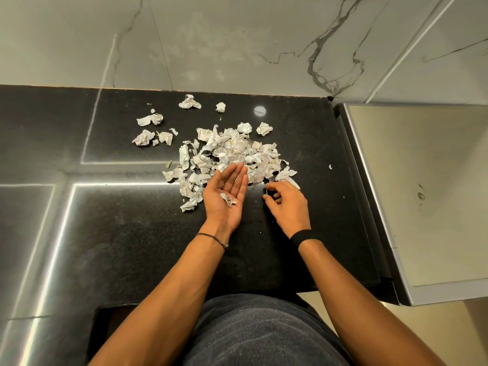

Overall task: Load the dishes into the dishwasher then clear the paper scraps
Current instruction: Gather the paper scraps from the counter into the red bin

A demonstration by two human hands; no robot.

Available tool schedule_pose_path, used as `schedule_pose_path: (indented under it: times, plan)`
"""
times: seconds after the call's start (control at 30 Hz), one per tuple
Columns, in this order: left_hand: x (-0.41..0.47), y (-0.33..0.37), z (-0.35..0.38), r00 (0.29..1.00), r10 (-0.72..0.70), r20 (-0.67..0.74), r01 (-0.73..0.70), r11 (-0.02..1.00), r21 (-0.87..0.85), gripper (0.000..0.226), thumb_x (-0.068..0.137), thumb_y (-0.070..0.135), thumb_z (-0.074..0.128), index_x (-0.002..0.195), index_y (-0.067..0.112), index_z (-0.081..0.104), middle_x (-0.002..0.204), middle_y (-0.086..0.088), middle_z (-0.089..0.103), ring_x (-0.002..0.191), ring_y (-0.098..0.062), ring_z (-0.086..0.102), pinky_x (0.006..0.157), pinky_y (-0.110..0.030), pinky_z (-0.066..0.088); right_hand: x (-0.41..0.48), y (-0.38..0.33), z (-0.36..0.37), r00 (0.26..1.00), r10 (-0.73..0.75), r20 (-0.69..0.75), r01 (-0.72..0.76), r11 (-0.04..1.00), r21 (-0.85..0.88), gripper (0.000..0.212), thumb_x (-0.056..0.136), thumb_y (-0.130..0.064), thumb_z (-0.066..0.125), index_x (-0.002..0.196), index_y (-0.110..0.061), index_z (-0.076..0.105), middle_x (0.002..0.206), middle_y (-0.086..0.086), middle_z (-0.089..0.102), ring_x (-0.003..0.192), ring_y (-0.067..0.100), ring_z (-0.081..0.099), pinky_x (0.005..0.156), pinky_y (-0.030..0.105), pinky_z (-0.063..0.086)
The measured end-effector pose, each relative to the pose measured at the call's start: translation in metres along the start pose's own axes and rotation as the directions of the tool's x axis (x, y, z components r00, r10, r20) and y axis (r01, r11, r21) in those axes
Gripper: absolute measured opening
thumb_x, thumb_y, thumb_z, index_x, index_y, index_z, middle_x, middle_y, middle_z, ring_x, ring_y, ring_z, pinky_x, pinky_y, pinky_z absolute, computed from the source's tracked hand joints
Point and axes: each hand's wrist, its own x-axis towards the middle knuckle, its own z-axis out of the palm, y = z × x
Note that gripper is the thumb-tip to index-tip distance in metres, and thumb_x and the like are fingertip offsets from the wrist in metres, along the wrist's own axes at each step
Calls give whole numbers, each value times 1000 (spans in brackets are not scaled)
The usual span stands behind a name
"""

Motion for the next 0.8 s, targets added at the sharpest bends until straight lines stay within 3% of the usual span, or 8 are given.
schedule_pose_path:
  times: [0.1,0.2,0.23,0.33,0.43,0.63,0.7,0.8]
  plan:
    - [0,-1,0,1000,0,4,0,1000,23,40,104,29,49,122,-3,65,127,-21,69,117,-30,69,101,-37,54,1,-3,0,994,-102,-28,99,991,-92,15,93,-18,67,106,-21,74,100,-6,69,93,15,63,84,35,53]
    - [0,-5,3,1000,-5,11,5,999,47,39,104,28,50,120,-3,66,126,-21,69,116,-30,69,100,-37,55,4,-7,-2,998,-68,-8,67,987,-148,12,93,-20,65,102,-25,71,98,-8,69,91,13,63,80,35,53]
    - [0,-6,4,1000,-9,14,8,998,55,38,104,28,50,119,-3,66,126,-21,70,116,-30,70,100,-37,55,5,-9,-4,1000,-22,-14,21,994,-111,12,93,-21,65,102,-26,71,97,-10,69,88,11,62,79,34,54]
    - [2,-13,11,999,-31,24,28,995,92,38,105,28,49,118,-3,67,123,-21,71,115,-29,70,100,-36,55,-1,-24,-18,994,106,-28,-92,945,315,13,91,-14,71,102,-21,72,96,-10,72,85,6,66,81,27,56]
    - [4,-26,20,995,-95,44,90,992,87,39,105,28,48,117,-4,67,122,-22,71,116,-31,69,101,-37,55,-15,-37,-31,999,35,16,-39,879,475,17,88,-7,75,103,-15,74,97,-8,75,91,5,70,83,20,54]
    - [2,-42,31,978,-186,93,184,982,37,39,105,27,48,120,-4,66,126,-22,69,117,-31,69,99,-37,55,-14,-2,-40,940,255,-227,-125,875,468,14,85,-11,79,96,-18,75,89,-8,74,82,5,68,78,19,56]
    - [3,-43,31,978,-190,89,187,981,41,39,105,28,48,120,-3,66,127,-21,69,117,-31,69,100,-37,55,-8,13,-41,920,286,-268,-171,908,383,14,87,-14,77,99,-20,75,92,-9,72,81,1,66,79,21,57]
    - [3,-44,31,981,-183,70,179,982,61,41,106,29,48,126,-4,63,127,-21,69,117,-31,69,98,-38,56,3,31,-34,945,251,-212,-214,960,180,22,90,-21,75,111,-24,72,105,-9,67,87,3,65,84,27,57]
